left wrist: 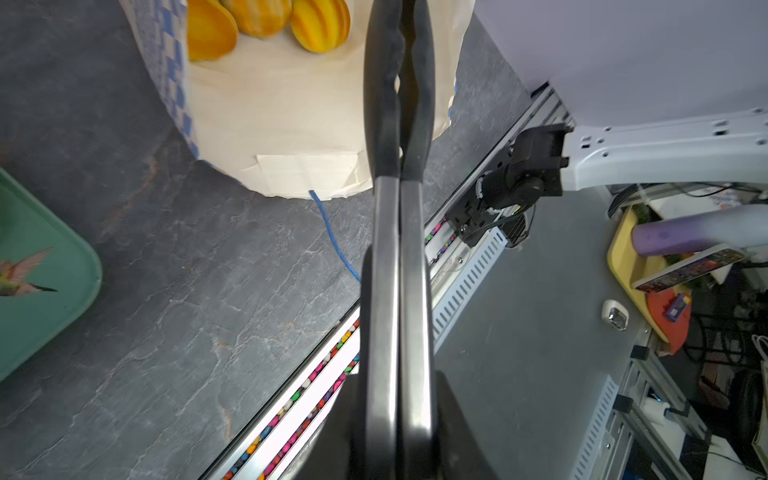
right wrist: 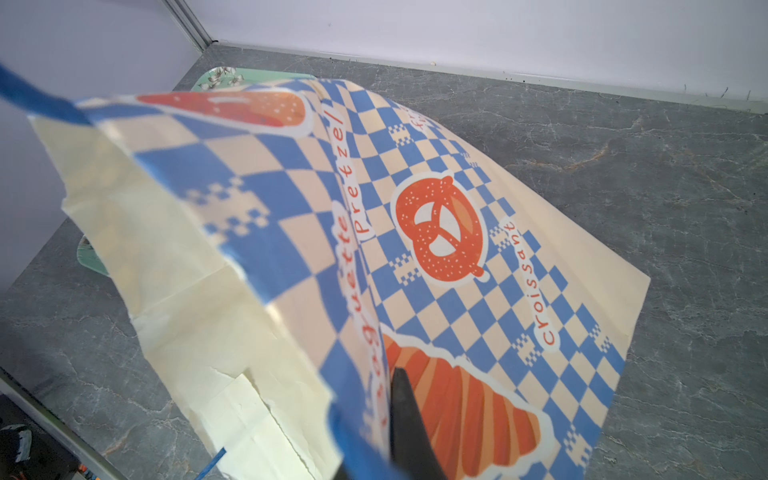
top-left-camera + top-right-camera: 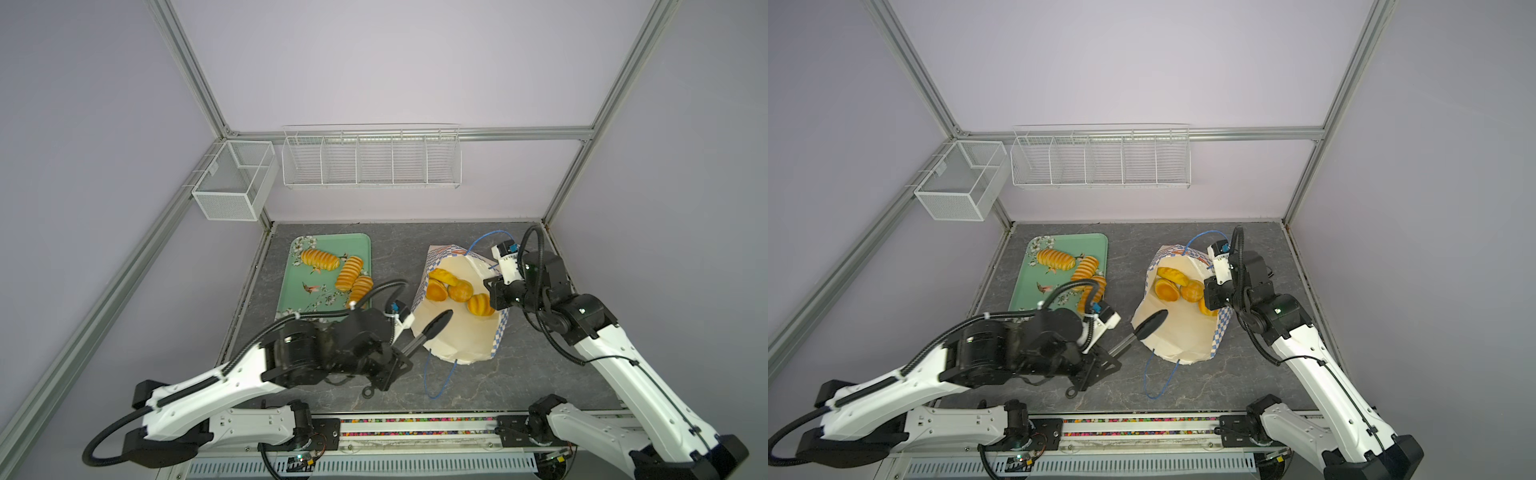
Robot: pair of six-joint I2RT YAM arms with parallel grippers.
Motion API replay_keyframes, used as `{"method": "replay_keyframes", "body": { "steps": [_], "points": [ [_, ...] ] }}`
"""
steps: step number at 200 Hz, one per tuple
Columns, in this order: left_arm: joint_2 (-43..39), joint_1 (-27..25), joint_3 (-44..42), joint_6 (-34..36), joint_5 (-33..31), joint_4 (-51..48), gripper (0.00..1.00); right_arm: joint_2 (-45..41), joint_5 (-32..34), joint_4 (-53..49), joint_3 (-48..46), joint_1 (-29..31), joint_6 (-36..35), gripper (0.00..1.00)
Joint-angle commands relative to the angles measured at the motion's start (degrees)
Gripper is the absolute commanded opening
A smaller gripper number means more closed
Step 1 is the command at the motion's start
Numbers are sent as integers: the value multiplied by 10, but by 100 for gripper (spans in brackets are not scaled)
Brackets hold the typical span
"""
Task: Take the fake bread out of the paper bag
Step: 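Move the left gripper's tongs from the tray back into the bag, then lower the open tongs deeper into the bag toward the breads with the left gripper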
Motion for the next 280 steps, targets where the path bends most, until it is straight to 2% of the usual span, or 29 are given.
{"method": "replay_keyframes", "body": {
  "steps": [1,14,38,54,85,107,145,172,190,215,280],
  "points": [
    [76,-4,28,-1,-32,44,3,-15,-34,-6,-14,-1,-11,7],
    [127,0,43,-2,-52,65,5,-22,-44,-4,-20,-1,-16,7],
    [209,33,84,-11,-39,79,9,-43,-68,3,-33,0,-28,7],
    [251,47,106,25,-29,81,16,-60,-79,7,-42,0,-39,7],
    [310,48,129,100,-34,87,22,-77,-90,3,-51,0,-61,7],
    [327,47,122,152,-59,94,26,-78,-96,3,-52,1,-69,7],
    [339,28,113,264,-171,73,29,-76,-103,0,-52,-1,-71,7],
    [373,23,141,318,-207,38,34,-80,-114,4,-55,0,-70,7],
    [390,22,144,351,-204,36,38,-83,-122,9,-57,-1,-70,7],
    [405,22,147,372,-201,53,39,-80,-127,11,-60,0,-69,7],
    [430,23,162,378,-273,59,46,-66,-136,21,-64,-1,-73,7]
  ]
}}
